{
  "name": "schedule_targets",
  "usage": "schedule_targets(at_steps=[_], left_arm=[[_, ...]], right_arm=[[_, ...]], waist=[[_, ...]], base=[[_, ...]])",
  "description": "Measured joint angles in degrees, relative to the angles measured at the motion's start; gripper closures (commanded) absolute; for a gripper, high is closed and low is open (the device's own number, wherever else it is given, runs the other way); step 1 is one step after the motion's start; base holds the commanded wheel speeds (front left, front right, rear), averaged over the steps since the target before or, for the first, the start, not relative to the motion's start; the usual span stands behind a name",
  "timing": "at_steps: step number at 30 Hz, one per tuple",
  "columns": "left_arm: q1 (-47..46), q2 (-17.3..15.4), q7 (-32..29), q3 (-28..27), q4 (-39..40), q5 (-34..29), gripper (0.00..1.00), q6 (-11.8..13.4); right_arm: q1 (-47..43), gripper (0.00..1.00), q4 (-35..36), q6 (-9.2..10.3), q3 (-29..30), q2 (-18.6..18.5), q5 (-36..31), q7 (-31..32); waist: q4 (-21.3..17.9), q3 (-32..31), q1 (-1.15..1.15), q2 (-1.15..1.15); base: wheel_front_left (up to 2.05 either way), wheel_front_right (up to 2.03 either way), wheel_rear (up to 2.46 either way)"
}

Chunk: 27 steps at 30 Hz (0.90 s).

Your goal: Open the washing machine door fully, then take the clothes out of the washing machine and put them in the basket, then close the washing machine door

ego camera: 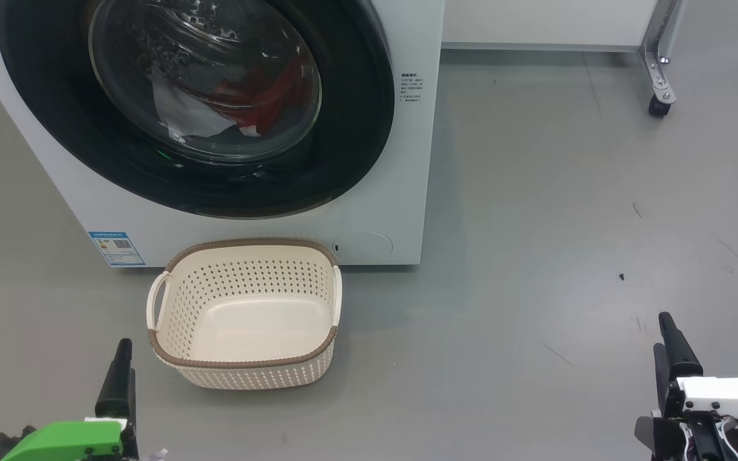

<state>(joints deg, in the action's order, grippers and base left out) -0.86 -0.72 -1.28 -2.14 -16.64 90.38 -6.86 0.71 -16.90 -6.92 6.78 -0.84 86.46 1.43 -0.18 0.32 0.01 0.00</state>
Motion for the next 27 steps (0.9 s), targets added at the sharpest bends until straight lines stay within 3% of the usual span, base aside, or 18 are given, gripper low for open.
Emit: schedule_targets(at_steps=[15,27], left_arm=[[-0.3,-0.1,3.2,-2.0,3.0,-4.9,0.00,0.0],[-0.3,-0.3,5.5,0.3,5.7,-19.8,0.00,0.0]], right_arm=[[1.2,0.00,3.8,-0.01,-2.2,-0.3,-7.0,-3.1],[1.2,0.00,6.0,1.07,-4.4,-2.1,-19.0,-5.3]], waist=[[0.2,-0.3,0.00,0.00],[0.3,-0.5,0.00,0.00]], base=[[0.00,0.00,0.00],[0.00,0.00,0.00]])
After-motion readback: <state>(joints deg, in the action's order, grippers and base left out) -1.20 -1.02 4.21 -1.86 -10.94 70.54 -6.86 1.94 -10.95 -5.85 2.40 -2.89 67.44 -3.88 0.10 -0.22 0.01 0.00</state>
